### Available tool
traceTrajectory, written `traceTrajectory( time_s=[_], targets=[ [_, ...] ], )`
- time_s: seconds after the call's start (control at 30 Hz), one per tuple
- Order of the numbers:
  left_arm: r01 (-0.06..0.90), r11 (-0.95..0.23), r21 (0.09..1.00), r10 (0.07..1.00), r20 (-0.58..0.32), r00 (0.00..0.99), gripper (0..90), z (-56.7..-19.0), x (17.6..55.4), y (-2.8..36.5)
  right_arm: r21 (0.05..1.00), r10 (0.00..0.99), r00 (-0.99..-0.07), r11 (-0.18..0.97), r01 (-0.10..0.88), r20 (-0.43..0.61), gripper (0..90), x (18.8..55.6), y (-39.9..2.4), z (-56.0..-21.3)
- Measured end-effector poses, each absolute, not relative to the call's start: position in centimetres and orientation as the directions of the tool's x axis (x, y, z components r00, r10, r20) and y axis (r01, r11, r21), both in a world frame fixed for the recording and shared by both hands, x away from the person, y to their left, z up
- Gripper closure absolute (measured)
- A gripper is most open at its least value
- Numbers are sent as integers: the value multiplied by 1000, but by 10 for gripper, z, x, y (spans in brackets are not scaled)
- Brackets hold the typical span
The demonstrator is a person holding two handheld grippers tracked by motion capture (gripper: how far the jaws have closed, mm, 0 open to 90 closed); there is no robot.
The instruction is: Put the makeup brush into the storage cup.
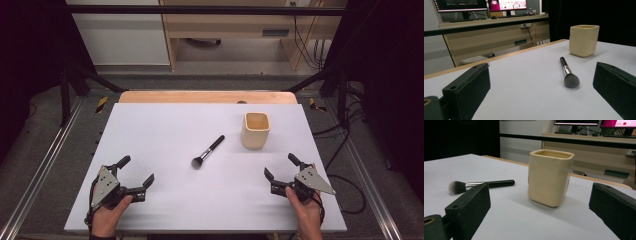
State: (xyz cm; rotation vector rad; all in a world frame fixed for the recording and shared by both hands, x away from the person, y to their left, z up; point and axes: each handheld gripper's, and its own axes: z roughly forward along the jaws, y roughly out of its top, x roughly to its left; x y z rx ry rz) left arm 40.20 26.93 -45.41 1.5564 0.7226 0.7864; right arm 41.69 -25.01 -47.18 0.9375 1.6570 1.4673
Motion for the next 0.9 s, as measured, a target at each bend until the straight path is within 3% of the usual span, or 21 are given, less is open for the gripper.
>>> traceTrajectory(
  time_s=[0.43,0.63,0.9],
  targets=[
    [53,-164,985,786,98,610,14,-455,404,258,994,893,-447,95,59,-59,36,415,-252,-470],
    [97,-173,980,776,75,626,18,-440,408,250,995,903,-427,84,54,-53,34,413,-257,-469],
    [130,-272,954,756,128,642,26,-419,421,232,994,907,-417,92,60,-59,34,414,-259,-470]
  ],
)
